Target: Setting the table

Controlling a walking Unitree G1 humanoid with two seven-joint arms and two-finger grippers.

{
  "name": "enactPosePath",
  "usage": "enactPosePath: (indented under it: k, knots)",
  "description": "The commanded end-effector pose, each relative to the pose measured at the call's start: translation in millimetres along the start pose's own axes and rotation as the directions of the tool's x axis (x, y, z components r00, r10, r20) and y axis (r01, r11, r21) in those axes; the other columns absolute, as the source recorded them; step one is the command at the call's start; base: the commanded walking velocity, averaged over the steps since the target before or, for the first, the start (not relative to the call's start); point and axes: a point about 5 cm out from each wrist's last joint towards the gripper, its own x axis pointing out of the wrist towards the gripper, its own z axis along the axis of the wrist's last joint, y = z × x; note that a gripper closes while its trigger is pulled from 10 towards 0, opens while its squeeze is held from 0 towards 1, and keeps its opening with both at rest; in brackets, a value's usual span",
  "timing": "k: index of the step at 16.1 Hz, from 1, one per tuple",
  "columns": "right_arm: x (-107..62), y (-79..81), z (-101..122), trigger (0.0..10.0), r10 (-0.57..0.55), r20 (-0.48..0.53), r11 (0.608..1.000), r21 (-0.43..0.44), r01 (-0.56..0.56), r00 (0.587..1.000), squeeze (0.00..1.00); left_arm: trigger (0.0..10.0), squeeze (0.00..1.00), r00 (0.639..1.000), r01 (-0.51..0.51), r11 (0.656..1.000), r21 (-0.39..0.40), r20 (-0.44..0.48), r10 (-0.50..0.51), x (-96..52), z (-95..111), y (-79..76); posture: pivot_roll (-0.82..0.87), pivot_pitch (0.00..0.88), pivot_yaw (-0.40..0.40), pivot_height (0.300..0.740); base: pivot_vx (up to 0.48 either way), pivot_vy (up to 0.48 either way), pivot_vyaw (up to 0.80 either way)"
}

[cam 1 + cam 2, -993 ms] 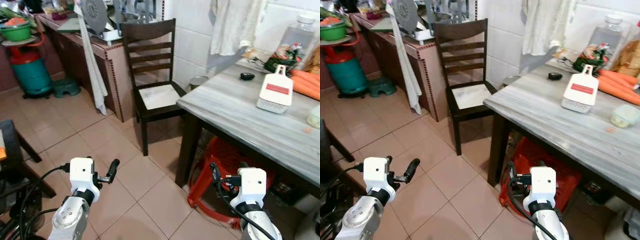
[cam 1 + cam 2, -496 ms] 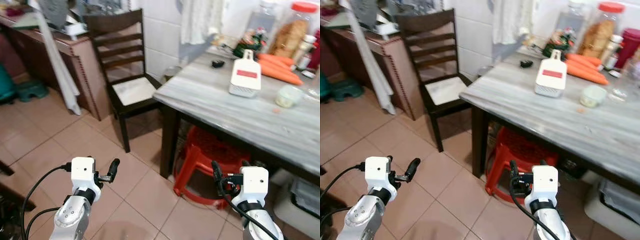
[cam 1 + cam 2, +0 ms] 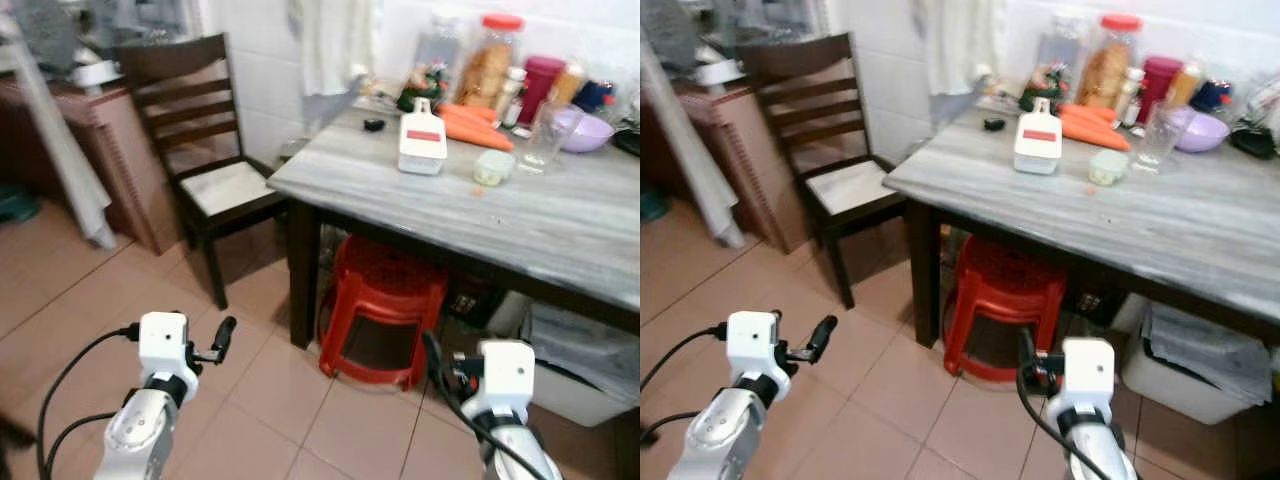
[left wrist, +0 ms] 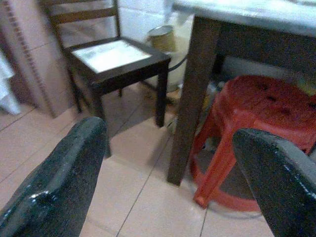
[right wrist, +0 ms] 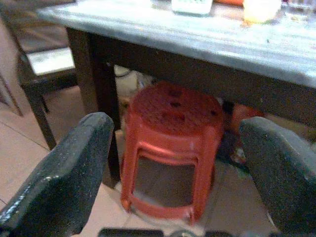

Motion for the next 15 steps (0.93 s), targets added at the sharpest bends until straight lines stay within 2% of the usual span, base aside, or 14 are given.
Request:
enactPosePath:
  k: [1, 8, 11, 12, 15]
  knots:
    - [-0.6, -3.3, -1, 10.0, -0.012, -0.008, 1.000, -0.001, 0.012, 1.000, 0.00, 10.0, 0.00, 1.000, -0.003, 1.000, 0.002, -0.021, 0.003, -1.2, -4, -0.7, 0.03, 0.000, 0.014, 0.740, -0.311, 0.000, -0.59]
    - [1.3, -8.2, 2, 10.0, -0.031, -0.001, 1.000, -0.008, 0.031, 1.000, 0.00, 10.0, 0.00, 1.000, 0.007, 1.000, 0.016, -0.021, -0.007, 1.4, -3, 0.0, 0.02, 0.000, 0.016, 0.740, -0.311, 0.000, -0.60]
    - [-1.4, -11.8, 5, 10.0, -0.035, 0.009, 0.999, -0.009, 0.035, 0.999, 0.00, 10.0, 0.00, 0.997, 0.050, 0.999, -0.022, 0.057, -0.049, 4.3, 13, -5.7, 0.02, 0.000, 0.010, 0.740, 0.000, 0.000, -0.35]
    - [-2.5, -10.5, 7, 10.0, -0.030, 0.024, 1.000, -0.003, 0.030, 0.999, 0.00, 10.0, 0.00, 0.992, 0.074, 0.997, -0.007, 0.100, -0.073, 5.5, 22, -8.7, 0.02, 0.000, 0.008, 0.740, 0.000, 0.000, 0.00]
    - [1.7, -8.0, 10, 10.0, -0.034, 0.046, 0.999, 0.007, 0.034, 0.998, 0.00, 10.0, 0.00, 0.986, 0.106, 0.994, -0.009, 0.131, -0.103, 9.5, 30, -14.5, 0.02, 0.000, 0.017, 0.740, 0.000, 0.000, 0.00]
